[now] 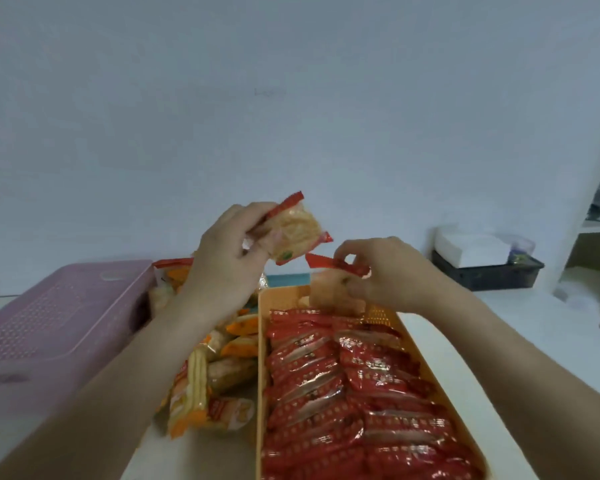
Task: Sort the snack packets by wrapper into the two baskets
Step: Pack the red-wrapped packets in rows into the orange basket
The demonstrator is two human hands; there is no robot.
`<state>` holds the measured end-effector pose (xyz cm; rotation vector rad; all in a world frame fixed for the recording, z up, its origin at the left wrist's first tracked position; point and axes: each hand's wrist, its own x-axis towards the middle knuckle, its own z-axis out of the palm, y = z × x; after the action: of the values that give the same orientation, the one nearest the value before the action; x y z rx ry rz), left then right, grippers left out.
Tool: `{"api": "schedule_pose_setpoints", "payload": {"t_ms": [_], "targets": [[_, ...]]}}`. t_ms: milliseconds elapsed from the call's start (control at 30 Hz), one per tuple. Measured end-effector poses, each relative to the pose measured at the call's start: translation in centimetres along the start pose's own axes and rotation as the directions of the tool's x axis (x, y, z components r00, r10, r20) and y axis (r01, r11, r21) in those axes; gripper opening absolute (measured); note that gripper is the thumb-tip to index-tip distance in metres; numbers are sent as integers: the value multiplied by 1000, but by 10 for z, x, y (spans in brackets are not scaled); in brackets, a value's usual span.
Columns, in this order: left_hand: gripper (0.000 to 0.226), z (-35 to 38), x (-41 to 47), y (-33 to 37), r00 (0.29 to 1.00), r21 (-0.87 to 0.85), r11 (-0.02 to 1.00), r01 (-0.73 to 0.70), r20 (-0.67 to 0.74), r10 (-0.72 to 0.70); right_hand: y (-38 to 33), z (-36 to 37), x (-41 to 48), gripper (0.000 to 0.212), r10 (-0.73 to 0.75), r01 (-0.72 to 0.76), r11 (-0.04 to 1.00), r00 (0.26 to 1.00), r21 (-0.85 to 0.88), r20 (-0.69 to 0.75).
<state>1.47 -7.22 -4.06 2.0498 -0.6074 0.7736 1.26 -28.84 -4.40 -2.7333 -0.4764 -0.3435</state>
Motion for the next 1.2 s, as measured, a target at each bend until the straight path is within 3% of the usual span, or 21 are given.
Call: {"api": "schedule_pose_setpoints", "payload": {"t_ms": [100,234,334,400,467,534,601,634,734,834,968,1068,1201], "targets": [[30,5,-7,1,997,177,982,-72,20,69,7,-20,-10,27,63,-63,997,998,40,4],[32,19,-11,5,994,185,981,-52,103,33,0,-2,-18,7,48,0,983,965,-184,258],[33,26,-12,9,989,185,982,-42,146,15,5,22,-20,25,22,47,968,963,-248,269],[34,30,-11,12,982,201,979,-31,188,-7,12,16,-20,26,26,3,992,973,-125,229],[35,35,-9,14,970,232,972,-37,242,-21,24,-3,-22,19,64,-67,996,996,54,64],[35,42,-8,16,954,246,968,-47,299,-30,29,-19,-25,40,67,-48,983,992,176,-104],[37,50,-9,20,935,234,972,-36,351,-50,20,-23,-26,61,-4,17,969,999,247,-53],[39,54,-11,21,925,224,975,-15,372,-71,14,-19,-26,59,-47,46,963,999,267,-3],[50,54,-20,16,900,346,938,-19,414,-134,14,-4,-22,41,-64,60,982,998,181,12],[49,44,-33,3,857,569,810,-143,480,-186,20,9,-17,25,-12,10,1000,996,22,90],[56,44,-38,-2,756,622,726,-293,616,-223,10,36,-14,21,24,29,972,975,-232,219],[59,45,-36,-5,711,607,745,-275,651,-268,3,35,-13,29,105,-62,985,954,-159,281],[53,45,-36,-8,765,565,803,-189,597,-241,-3,38,-26,40,118,-116,993,961,-24,249]]}}
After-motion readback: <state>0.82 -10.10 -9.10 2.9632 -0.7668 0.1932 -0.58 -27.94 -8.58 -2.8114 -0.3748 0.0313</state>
